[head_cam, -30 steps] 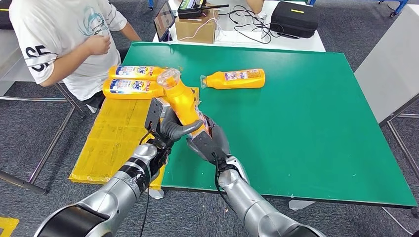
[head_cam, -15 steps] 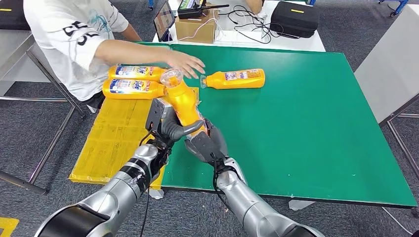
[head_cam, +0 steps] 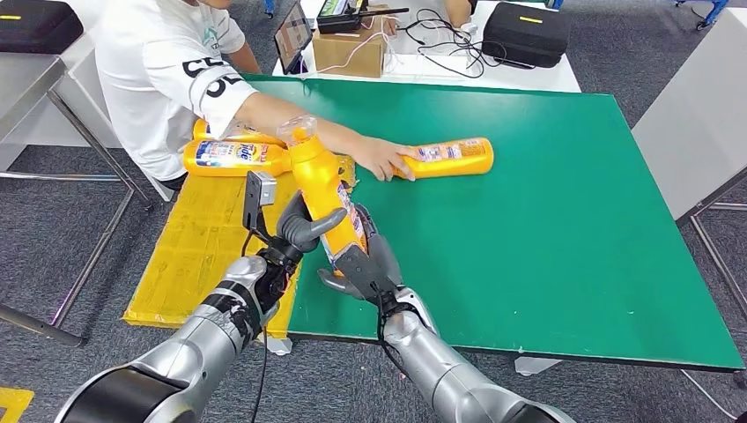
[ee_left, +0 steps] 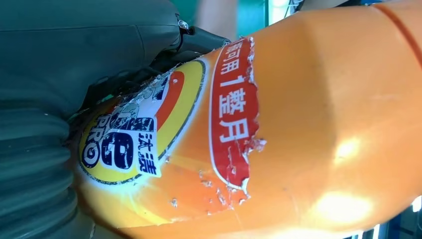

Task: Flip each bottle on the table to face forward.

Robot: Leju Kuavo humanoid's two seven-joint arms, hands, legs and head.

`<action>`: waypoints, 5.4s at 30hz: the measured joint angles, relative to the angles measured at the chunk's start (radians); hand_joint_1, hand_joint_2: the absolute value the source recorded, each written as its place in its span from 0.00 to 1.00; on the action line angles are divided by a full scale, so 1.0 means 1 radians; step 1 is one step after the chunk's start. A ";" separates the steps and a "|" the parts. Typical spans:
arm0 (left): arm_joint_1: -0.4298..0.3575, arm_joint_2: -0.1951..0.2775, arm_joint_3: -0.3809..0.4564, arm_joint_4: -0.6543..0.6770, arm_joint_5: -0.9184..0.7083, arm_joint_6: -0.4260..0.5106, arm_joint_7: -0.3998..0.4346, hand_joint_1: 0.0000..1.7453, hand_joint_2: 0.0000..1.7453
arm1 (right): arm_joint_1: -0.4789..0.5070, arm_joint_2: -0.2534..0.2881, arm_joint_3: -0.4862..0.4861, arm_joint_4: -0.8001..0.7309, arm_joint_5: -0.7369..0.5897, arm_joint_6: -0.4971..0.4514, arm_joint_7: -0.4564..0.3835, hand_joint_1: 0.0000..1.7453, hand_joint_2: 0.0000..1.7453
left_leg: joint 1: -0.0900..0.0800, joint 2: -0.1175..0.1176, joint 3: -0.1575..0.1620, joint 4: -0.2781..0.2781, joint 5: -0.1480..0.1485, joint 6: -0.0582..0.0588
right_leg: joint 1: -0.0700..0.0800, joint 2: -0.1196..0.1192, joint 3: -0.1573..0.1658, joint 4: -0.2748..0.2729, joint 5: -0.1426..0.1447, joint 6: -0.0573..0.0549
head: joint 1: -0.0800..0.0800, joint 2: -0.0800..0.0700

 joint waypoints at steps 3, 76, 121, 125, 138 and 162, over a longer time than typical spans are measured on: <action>0.000 0.006 0.000 -0.001 -0.005 0.014 -0.015 1.00 1.00 | 0.000 -0.007 -0.010 0.000 -0.002 -0.003 -0.009 0.00 1.00 | 0.000 0.000 0.000 0.000 0.000 0.000 | 0.000 0.000 0.000 0.000 0.000 0.000 | 0.000 0.000; -0.094 0.369 -0.510 0.189 -1.255 0.578 0.073 0.00 1.00 | 0.186 -0.209 -0.346 -0.447 -0.001 0.034 -0.122 0.00 1.00 | 0.000 -0.009 0.007 -0.001 0.001 0.001 | -0.001 -0.007 0.010 0.000 -0.001 0.000 | 0.000 0.000; 0.255 0.316 -0.100 -0.380 -0.321 0.318 -0.170 0.00 0.00 | 0.183 -0.271 -0.228 -0.277 0.390 -0.148 0.101 0.00 1.00 | -0.001 -0.009 -0.001 0.000 0.003 0.001 | -0.001 -0.007 0.002 -0.001 0.000 0.000 | 0.000 0.000; 0.263 0.278 -0.033 -0.406 -0.330 0.290 -0.170 0.00 0.00 | 0.206 -0.304 -0.214 -0.312 0.445 -0.155 0.141 0.00 1.00 | -0.001 -0.008 -0.001 0.000 0.003 0.001 | -0.002 -0.007 0.002 -0.001 0.000 0.000 | 0.000 0.000; 0.261 0.212 0.041 -0.416 -0.343 0.255 -0.170 0.00 0.00 | 0.263 -0.426 -0.186 -0.438 0.704 -0.111 0.348 0.00 1.00 | -0.002 -0.008 -0.001 0.000 0.003 0.001 | -0.002 -0.007 0.002 -0.001 0.000 0.000 | 0.000 0.000; 0.237 0.192 0.010 -0.417 -0.396 0.294 -0.170 0.00 0.00 | 0.070 -0.518 -0.140 -0.281 0.776 0.269 0.386 1.00 1.00 | -0.002 -0.002 0.005 0.000 0.003 0.002 | -0.002 -0.004 0.006 -0.001 0.002 0.002 | 0.000 0.000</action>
